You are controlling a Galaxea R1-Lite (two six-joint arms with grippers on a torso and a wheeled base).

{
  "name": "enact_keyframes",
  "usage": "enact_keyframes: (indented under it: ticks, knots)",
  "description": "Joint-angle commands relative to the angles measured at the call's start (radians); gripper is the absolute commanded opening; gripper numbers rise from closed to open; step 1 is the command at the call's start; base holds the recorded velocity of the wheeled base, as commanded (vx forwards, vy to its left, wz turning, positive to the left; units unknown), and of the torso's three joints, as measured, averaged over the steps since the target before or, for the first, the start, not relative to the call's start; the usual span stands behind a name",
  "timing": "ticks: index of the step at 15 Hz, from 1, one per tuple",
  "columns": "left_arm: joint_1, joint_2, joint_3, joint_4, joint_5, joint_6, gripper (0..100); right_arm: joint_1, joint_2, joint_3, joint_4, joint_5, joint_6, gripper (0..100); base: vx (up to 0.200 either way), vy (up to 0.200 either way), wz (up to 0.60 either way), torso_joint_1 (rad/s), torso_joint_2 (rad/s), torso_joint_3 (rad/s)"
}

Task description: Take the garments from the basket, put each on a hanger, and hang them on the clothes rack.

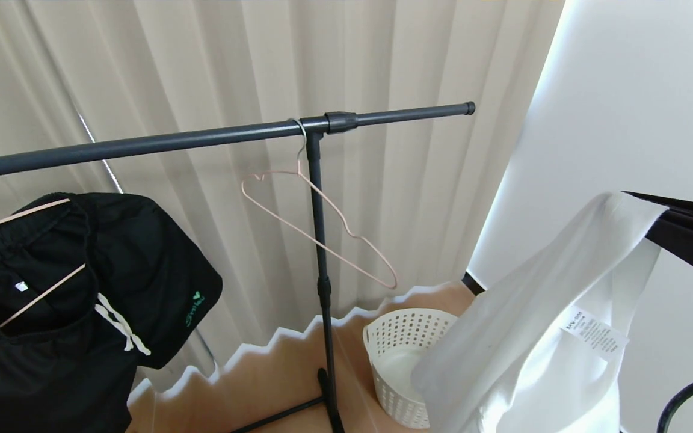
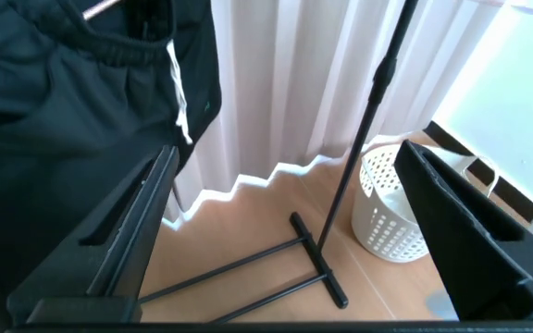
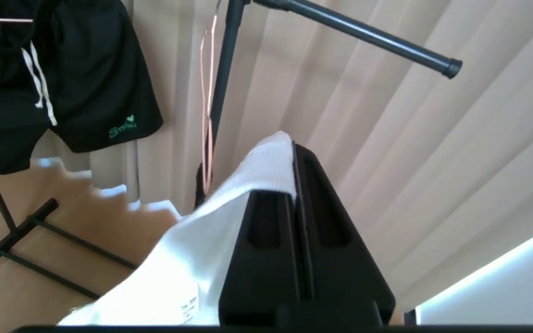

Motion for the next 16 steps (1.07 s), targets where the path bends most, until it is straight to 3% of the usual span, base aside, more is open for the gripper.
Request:
enact_keyframes:
  ticks: [1, 16]
  knots:
    - [0.000, 0.000, 0.000, 0.000, 0.000, 0.000, 100, -0.001, 0.003, 0.001, 0.000, 0.000, 0.000, 0, 0.000, 0.000, 0.00, 0.203, -0.46, -0.251]
    - [0.000, 0.000, 0.000, 0.000, 0.003, -0.002, 100, -0.001, 0.003, 0.008, 0.001, 0.000, -0.002, 0, 0.000, 0.000, 0.00, 0.167, -0.36, -0.202]
